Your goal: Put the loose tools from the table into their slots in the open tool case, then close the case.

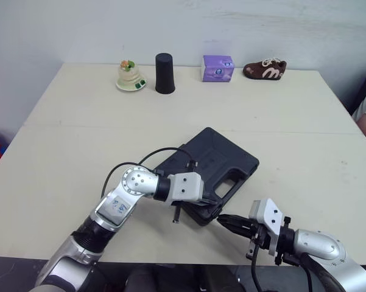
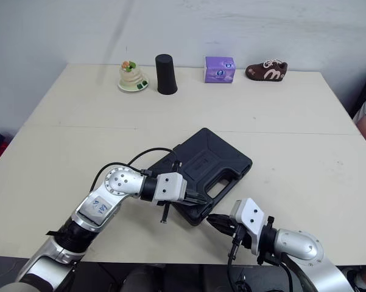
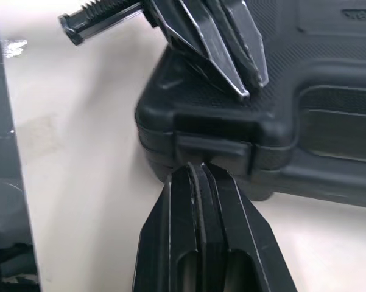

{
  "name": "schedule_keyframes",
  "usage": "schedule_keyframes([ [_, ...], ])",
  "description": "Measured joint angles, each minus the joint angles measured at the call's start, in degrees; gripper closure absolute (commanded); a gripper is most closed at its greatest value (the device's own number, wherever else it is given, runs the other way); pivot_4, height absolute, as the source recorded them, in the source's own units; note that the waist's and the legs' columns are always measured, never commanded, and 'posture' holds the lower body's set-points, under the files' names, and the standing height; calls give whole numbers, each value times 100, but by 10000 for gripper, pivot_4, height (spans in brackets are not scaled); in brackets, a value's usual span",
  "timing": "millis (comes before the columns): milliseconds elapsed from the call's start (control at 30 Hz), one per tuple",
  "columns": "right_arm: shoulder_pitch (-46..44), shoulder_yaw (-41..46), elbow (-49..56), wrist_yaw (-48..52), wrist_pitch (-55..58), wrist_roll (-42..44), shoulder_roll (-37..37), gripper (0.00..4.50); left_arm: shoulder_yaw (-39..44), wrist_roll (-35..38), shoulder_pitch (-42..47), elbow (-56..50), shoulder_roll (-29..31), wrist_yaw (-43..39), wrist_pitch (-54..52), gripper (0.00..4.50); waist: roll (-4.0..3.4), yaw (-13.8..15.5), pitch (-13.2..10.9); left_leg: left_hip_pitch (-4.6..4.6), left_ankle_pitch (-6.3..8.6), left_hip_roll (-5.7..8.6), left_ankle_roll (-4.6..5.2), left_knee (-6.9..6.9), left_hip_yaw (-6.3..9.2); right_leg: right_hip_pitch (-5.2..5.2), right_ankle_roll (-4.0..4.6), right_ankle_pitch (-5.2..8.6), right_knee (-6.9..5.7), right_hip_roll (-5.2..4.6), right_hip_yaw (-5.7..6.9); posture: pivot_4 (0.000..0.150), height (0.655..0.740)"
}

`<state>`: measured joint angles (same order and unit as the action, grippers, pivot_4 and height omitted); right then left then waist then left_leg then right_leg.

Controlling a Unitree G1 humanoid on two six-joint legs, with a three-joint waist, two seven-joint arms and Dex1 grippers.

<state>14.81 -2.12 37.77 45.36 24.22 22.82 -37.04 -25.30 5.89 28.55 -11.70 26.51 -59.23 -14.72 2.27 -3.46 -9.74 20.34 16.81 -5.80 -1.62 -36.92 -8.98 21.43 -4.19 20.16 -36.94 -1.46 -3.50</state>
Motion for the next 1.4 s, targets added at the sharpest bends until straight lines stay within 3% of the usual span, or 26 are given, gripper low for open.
schedule_keyframes([
  [500,-490,-250,-147,13,205,-69,102,45000,81,14,-32,5,195,-18,59,44231,13,-113,10,0,-3,-6,5,7,18,-1,19,3,6,-5,-4,1500,7400],
  [633,-328,71,-147,191,20,-19,-142,45000,503,397,-371,263,-140,90,559,44231,8,-92,8,7,-4,2,7,27,24,6,10,-2,16,-12,1,1500,7400],
  [733,-46,634,-208,500,-413,4,-425,45000,1044,646,-520,445,-264,300,798,35774,1,-13,2,21,-5,7,8,43,33,14,-1,-8,42,-8,5,1500,7400],
  [867,267,1687,-760,993,-809,30,-944,31431,1939,967,-705,398,-83,470,1247,17468,-6,45,-8,32,-3,10,7,70,33,15,-10,-12,83,-7,8,1500,7400],
  [967,238,2546,-1516,1344,-1144,5,-1378,17658,2784,1281,-726,365,382,669,1026,4618,-16,43,-17,36,-3,14,7,73,26,15,-12,-12,103,-6,7,1500,7400],
  [1000,141,2870,-1907,1435,-1312,-56,-1548,10109,3174,1341,-804,391,608,794,863,0,-19,37,-19,35,-2,13,-2,75,20,15,-13,-10,111,-4,6,1500,7400],
  [1067,-99,3058,-2347,1480,-1501,-128,-1698,1923,3555,1448,-966,445,667,1001,692,0,-25,30,-23,34,-5,12,-17,72,12,15,-17,-6,112,-5,2,1500,7400],
  [1100,-208,3175,-2551,1483,-1574,-154,-1764,328,3692,1482,-1040,523,701,1093,607,0,-29,31,-28,34,-5,13,-18,72,9,16,-20,-5,112,-6,1,1500,7400],
  [1300,-555,3475,-3456,1753,-2101,-331,-2243,328,4313,1531,-1865,997,1276,1284,-97,0,-29,23,-60,31,2,9,-30,78,3,21,-20,7,113,-2,-1,1500,7400],
  [1400,-1206,3405,-4552,1921,-2532,-510,-2570,328,4914,1239,-2259,1834,1755,1384,235,0,-33,5,-102,31,4,8,-32,76,-16,33,-21,8,109,-9,-1,1500,7400],
])
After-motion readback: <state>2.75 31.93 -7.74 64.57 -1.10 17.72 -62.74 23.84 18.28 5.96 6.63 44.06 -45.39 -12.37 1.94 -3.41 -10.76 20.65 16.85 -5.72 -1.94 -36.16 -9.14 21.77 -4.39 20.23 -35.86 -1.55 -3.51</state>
